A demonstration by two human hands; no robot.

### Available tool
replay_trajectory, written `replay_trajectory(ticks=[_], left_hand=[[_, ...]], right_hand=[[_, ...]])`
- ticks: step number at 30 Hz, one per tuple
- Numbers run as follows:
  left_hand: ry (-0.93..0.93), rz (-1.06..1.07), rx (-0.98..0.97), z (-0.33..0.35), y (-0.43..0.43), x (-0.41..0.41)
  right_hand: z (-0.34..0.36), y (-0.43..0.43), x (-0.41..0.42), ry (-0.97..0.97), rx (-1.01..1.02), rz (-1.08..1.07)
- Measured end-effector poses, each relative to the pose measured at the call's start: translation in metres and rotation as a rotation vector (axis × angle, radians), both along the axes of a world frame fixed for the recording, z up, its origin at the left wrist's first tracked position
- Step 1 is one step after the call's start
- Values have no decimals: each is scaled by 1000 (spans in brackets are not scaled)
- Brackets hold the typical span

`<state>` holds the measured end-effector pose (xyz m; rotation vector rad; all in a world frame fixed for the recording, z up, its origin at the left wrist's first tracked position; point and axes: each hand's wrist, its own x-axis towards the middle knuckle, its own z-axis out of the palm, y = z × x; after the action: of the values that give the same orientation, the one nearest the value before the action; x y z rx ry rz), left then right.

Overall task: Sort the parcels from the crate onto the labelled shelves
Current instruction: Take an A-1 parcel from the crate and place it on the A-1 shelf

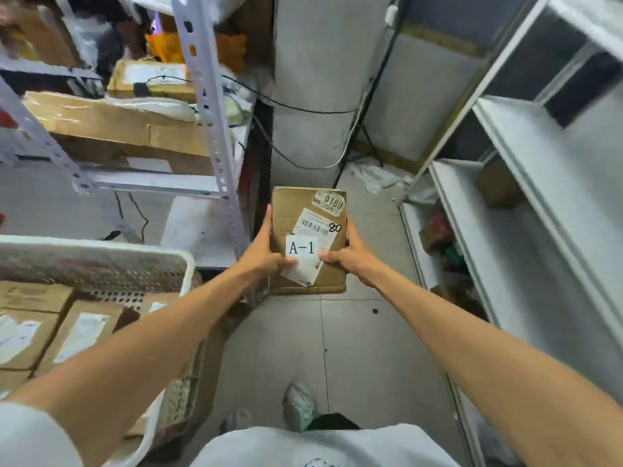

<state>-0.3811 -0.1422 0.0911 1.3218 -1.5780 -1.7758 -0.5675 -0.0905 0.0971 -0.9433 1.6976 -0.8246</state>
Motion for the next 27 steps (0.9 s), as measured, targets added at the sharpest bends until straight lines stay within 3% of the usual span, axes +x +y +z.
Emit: replay_trajectory(ticks=[17, 22, 27], left_hand=[[289, -699, -134, 103, 22, -337], [325, -835, -185, 145, 55, -428], [380, -940, -232, 197, 80, -491]], right_hand=[[97, 133, -253, 228, -272, -779], [146, 180, -320, 423, -294, -901], [194, 213, -359, 502, -360, -1013]])
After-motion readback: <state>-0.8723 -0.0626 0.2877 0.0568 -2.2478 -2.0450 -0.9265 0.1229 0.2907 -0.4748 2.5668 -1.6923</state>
